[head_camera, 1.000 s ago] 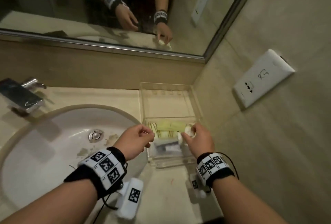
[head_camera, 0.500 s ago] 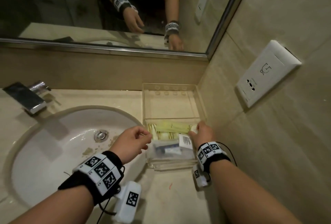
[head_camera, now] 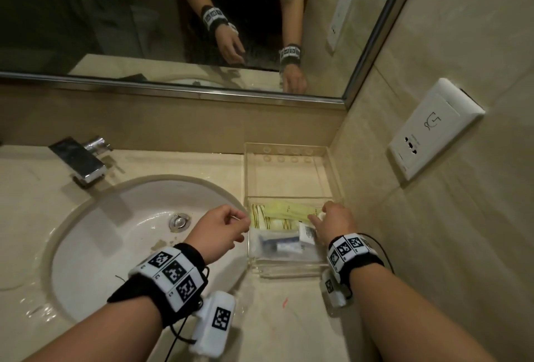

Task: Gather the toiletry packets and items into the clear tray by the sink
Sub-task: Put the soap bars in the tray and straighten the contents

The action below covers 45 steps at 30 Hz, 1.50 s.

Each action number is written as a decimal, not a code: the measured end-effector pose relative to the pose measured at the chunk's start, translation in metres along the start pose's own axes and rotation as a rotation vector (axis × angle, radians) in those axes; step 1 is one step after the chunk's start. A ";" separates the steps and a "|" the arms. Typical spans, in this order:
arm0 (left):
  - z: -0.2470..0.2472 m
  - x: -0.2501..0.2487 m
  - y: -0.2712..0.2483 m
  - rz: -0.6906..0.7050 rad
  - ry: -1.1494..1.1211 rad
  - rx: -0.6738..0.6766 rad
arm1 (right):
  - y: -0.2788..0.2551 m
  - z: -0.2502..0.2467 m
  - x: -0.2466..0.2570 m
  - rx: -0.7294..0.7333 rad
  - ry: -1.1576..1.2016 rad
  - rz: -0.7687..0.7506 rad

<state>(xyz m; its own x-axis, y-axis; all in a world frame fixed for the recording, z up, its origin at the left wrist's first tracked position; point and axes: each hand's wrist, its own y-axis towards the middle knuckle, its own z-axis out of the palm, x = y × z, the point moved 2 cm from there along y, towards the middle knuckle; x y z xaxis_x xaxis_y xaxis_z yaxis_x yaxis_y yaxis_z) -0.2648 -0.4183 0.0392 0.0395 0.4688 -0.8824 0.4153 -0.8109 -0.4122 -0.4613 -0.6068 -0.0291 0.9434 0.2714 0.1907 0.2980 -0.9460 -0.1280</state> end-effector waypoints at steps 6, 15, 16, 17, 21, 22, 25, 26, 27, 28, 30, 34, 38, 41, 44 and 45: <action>-0.006 -0.002 -0.001 0.072 0.150 -0.007 | -0.021 -0.025 0.019 0.027 0.107 -0.228; 0.017 0.025 0.010 0.188 0.842 0.157 | -0.050 -0.027 -0.009 0.210 -0.106 -0.314; 0.021 0.029 0.014 0.187 0.875 0.169 | -0.053 -0.026 -0.014 0.233 -0.133 -0.304; 0.025 0.034 0.016 0.190 0.902 0.175 | -0.055 -0.025 -0.018 0.250 -0.146 -0.296; 0.037 0.046 0.023 0.207 1.020 0.176 | -0.064 -0.021 -0.028 0.297 -0.168 -0.257; 0.039 0.048 0.024 0.207 1.048 0.178 | -0.066 -0.020 -0.029 0.306 -0.177 -0.248; 0.044 0.052 0.026 0.224 1.129 0.170 | -0.069 -0.017 -0.029 0.299 -0.223 -0.233; 0.045 0.053 0.026 0.234 1.156 0.168 | -0.070 -0.015 -0.029 0.290 -0.234 -0.236; 0.045 0.054 0.026 0.244 1.180 0.168 | -0.071 -0.015 -0.028 0.286 -0.241 -0.239; 0.046 0.055 0.027 0.250 1.198 0.174 | -0.072 -0.013 -0.028 0.289 -0.243 -0.242; 0.045 0.057 0.028 0.267 1.213 0.191 | -0.073 -0.011 -0.027 0.297 -0.247 -0.254; 0.046 0.061 0.029 0.296 1.233 0.235 | -0.075 -0.011 -0.022 0.267 -0.293 -0.306; 0.046 0.061 0.030 0.303 1.258 0.247 | -0.076 -0.011 -0.017 0.296 -0.285 -0.326; 0.050 0.059 0.033 0.358 1.266 0.210 | -0.076 -0.011 -0.011 0.321 -0.232 -0.325; 0.060 0.058 0.036 0.407 1.261 0.206 | -0.078 -0.009 -0.001 0.376 -0.178 -0.334; 0.064 0.059 0.037 0.405 1.260 0.231 | -0.080 -0.008 0.003 0.395 -0.164 -0.339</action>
<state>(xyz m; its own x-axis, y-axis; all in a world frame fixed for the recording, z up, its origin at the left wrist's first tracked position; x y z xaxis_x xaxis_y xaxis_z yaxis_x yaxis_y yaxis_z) -0.3053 -0.4433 -0.0429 0.9775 0.0833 -0.1938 0.0190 -0.9498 -0.3124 -0.4832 -0.5319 -0.0107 0.7857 0.6038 0.1346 0.5918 -0.6703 -0.4478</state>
